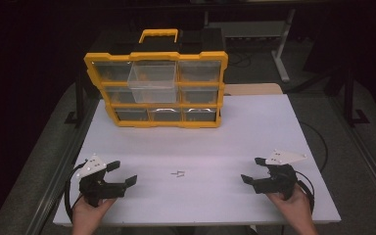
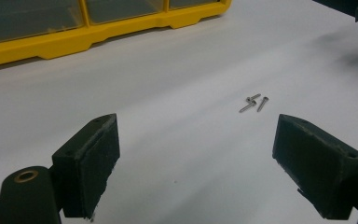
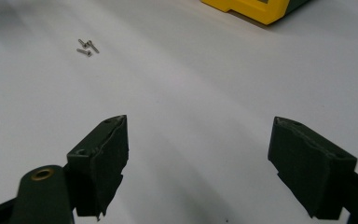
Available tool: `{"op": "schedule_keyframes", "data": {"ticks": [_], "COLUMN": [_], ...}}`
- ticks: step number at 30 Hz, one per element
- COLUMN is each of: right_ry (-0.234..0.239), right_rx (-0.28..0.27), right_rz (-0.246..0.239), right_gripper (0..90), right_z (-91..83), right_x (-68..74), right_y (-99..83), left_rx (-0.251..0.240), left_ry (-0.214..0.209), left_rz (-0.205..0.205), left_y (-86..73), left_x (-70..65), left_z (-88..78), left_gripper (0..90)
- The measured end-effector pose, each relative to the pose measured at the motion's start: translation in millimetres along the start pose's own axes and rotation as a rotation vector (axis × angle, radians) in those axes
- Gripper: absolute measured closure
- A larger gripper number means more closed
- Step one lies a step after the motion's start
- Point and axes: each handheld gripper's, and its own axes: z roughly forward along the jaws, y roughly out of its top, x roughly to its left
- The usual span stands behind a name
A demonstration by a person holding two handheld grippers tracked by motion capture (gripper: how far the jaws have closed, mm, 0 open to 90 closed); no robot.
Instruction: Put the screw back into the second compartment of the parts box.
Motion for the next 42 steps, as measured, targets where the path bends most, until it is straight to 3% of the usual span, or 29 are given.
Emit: {"op": "schedule_keyframes", "data": {"ticks": [8, 11, 21, 32, 42], "right_ry": [0.022, 0.042, 0.088, 0.175, 0.262], "right_rx": [0.011, 0.026, 0.055, 0.121, 0.197], "right_rz": [-0.011, -0.022, -0.074, -0.133, -0.232], "right_gripper": [19.1, 19.2, 18.9, 21.4, 26.3], "right_z": [3.2, 4.6, 18.6, 51.2, 96.5], "right_x": [2.7, 4.9, 20.7, 36.9, 61.7], "right_y": [6.5, 11.7, 40.7, 72.3, 101.0], "left_rx": [0.007, -0.003, 0.0, -0.018, -0.013], "left_ry": [0.003, -0.003, -0.013, -0.014, -0.014], "left_rz": [0.006, -0.01, 0.003, 0.0, -0.004], "left_y": [0.8, 1.0, 2.2, 2.0, 2.3], "left_x": [0.7, -1.7, -4.7, -3.8, -4.0], "left_z": [0.0, 1.8, 2.1, 2.0, 1.9], "left_gripper": [14.4, 14.4, 14.4, 14.4, 14.4]}}
